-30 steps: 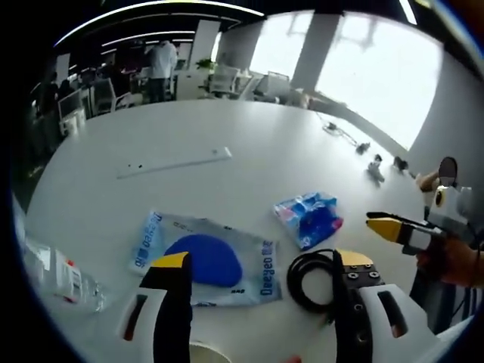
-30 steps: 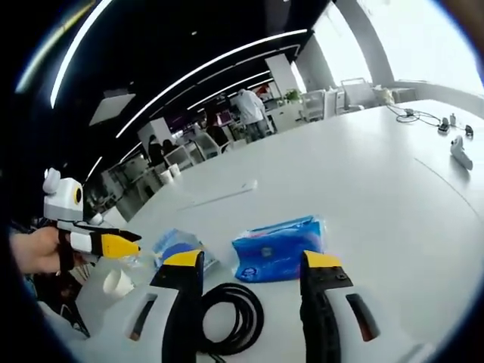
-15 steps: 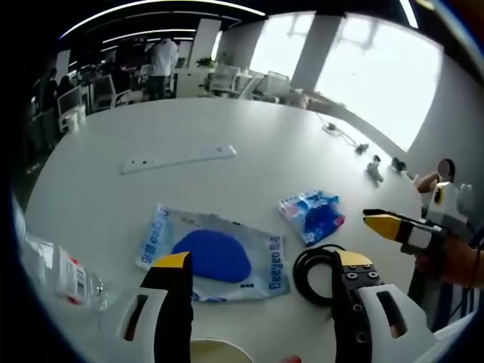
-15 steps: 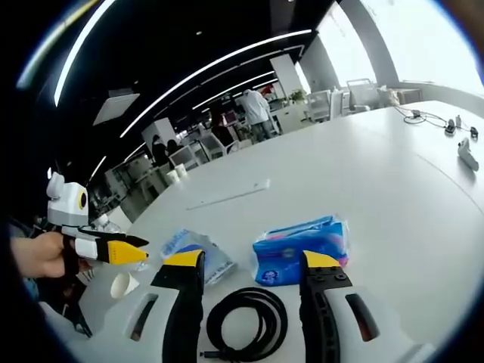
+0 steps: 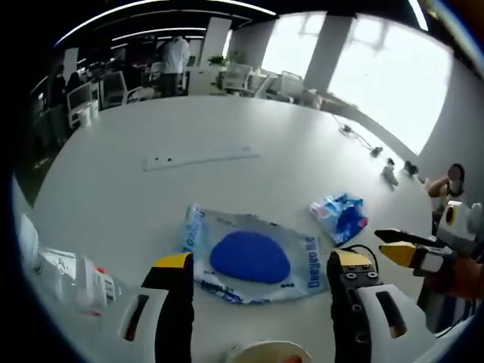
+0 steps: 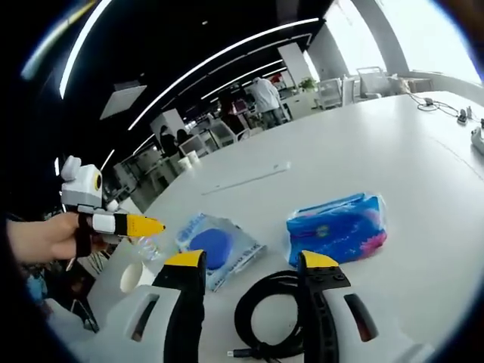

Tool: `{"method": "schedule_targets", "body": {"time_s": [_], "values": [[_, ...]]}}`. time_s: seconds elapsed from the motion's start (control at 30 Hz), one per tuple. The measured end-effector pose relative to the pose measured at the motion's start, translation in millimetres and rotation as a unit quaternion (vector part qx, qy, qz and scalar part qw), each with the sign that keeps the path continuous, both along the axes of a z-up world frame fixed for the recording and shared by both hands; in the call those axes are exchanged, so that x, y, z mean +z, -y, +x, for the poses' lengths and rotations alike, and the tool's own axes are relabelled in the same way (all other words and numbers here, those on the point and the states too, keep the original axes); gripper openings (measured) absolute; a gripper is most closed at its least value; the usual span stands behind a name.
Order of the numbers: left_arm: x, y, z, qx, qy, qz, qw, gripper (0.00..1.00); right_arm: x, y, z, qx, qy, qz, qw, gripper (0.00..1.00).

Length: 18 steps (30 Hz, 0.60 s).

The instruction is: Arrange the tabletop items into an orderly group along one side of the table until the central work area is clear of visible clutter.

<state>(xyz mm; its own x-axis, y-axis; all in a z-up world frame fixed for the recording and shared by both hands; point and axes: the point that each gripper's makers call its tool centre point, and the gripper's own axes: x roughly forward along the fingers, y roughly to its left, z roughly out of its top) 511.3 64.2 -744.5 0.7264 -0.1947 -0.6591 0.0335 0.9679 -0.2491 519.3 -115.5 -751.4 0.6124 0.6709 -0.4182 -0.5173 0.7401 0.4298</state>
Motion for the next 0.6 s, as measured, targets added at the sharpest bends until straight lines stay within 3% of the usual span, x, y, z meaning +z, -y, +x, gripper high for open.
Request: {"method": "schedule_targets", "body": {"time_s": [0.6], "values": [[-37.2,-33.2,19.3,0.027,-0.021,0.002,0.9994,0.71,-21.5,-33.7,-12.5,0.022,-0.032,0.004,0.9993,0.44]]}}
